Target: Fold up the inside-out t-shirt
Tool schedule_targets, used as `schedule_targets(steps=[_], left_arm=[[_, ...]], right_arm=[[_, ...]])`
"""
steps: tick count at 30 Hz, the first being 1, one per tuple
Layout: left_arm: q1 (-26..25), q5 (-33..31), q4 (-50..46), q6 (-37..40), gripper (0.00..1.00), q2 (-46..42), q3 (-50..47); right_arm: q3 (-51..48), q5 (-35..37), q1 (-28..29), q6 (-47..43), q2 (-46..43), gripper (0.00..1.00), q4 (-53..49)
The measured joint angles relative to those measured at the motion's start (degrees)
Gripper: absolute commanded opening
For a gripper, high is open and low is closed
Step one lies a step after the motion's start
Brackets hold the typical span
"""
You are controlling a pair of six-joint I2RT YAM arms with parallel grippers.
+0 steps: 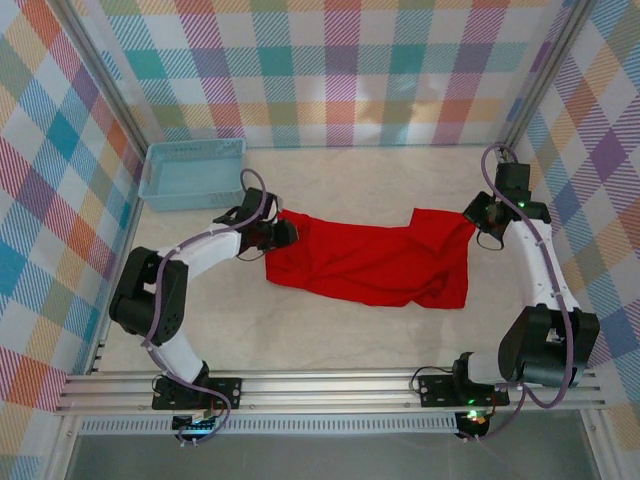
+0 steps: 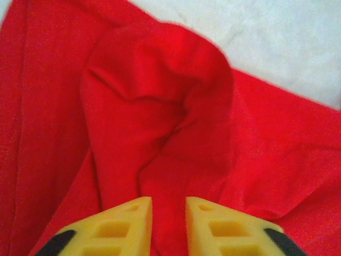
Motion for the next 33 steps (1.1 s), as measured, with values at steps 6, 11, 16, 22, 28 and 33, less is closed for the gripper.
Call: schedule_targets(steps=[6, 11, 16, 22, 28, 33], left_arm=[[-1.3, 0.3, -0.3, 0.4, 0.41, 1.3, 2.7], [-2.3, -0.7, -1.1, 1.9, 0.38, 6.8, 10.5], [-2.3, -1.6, -3.2, 3.3, 0.31, 11.6, 14.8], [-2.3, -2.0, -4.8, 4.2, 0.24, 13.3, 16.0], [-2.3, -2.0, -5.8, 4.4, 0.03, 14.3, 17.0], [-1.6, -2.0, -7.9, 4.3, 0.00, 13.6, 17.7]], right_arm=[[-0.1, -0.3, 0.0, 0.0, 0.0, 0.00, 0.5], [-0.5, -0.5, 0.0, 0.0, 0.0, 0.00, 0.8], [-0.9, -0.5, 0.0, 0.0, 0.0, 0.00, 1.1], [-1.4, -0.5, 0.0, -0.2, 0.0, 0.00, 1.5], [-1.6, -0.5, 0.0, -0.2, 0.0, 0.00, 1.4], [-0.4, -0.9, -0.5, -0.2, 0.0, 0.00, -0.3]])
